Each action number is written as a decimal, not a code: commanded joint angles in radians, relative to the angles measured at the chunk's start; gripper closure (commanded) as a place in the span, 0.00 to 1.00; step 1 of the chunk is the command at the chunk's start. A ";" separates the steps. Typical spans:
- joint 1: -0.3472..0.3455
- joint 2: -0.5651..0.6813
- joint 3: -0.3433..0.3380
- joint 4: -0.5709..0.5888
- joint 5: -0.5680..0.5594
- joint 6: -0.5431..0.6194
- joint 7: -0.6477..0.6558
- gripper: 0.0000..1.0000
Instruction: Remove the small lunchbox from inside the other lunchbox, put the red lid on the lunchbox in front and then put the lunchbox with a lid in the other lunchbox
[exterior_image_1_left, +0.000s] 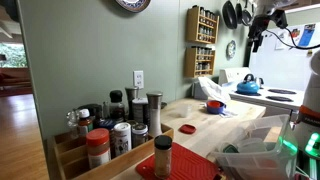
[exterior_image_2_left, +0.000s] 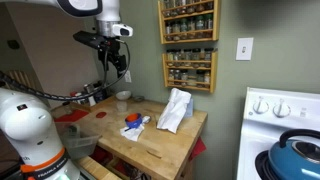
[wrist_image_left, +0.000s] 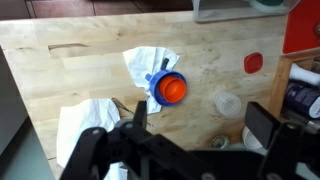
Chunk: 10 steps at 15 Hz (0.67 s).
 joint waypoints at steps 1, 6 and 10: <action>-0.014 0.005 0.009 0.003 0.008 -0.002 -0.009 0.00; 0.010 0.018 0.021 -0.005 0.028 0.004 -0.011 0.00; 0.092 0.056 0.155 -0.063 0.108 0.060 0.037 0.00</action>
